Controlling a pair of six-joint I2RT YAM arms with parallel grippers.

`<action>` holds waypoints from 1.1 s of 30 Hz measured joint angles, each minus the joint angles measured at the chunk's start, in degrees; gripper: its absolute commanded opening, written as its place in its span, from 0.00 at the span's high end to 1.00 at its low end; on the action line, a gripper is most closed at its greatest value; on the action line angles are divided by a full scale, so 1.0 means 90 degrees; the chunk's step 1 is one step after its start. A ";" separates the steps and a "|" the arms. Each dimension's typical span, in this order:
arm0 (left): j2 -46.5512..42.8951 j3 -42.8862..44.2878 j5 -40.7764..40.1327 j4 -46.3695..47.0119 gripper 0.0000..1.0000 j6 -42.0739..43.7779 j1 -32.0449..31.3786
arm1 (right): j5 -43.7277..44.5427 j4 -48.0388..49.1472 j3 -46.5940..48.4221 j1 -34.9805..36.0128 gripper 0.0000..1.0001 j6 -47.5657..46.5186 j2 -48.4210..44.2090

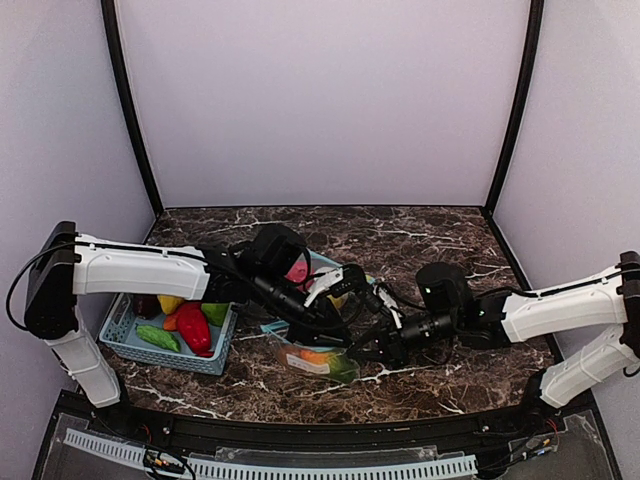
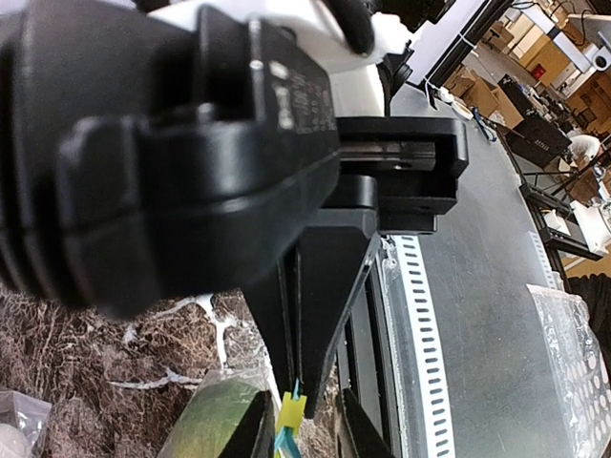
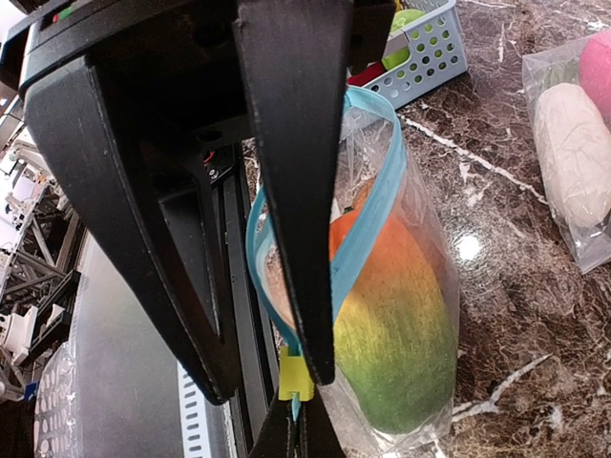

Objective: Place the food in the zip-top bag and seal the zipper
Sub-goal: Hold the zipper from the zipper food storage bag, then zip the zipper of the food storage bag.

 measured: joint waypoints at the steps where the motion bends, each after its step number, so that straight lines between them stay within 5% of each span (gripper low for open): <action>1: 0.0019 0.0015 -0.0024 -0.0022 0.79 0.0017 -0.0019 | -0.0005 -0.0002 -0.0007 0.0000 1.00 0.0005 -0.0002; 20: 0.0160 0.0024 -0.0245 -0.0039 0.98 0.0019 -0.0155 | -0.0027 0.0005 -0.0221 -0.0036 1.00 0.0141 -0.0168; 33: 0.0172 0.0192 -0.0379 -0.0119 0.99 0.0046 -0.0189 | 0.0260 -0.0151 -0.0294 -0.0070 1.00 0.0155 -0.0478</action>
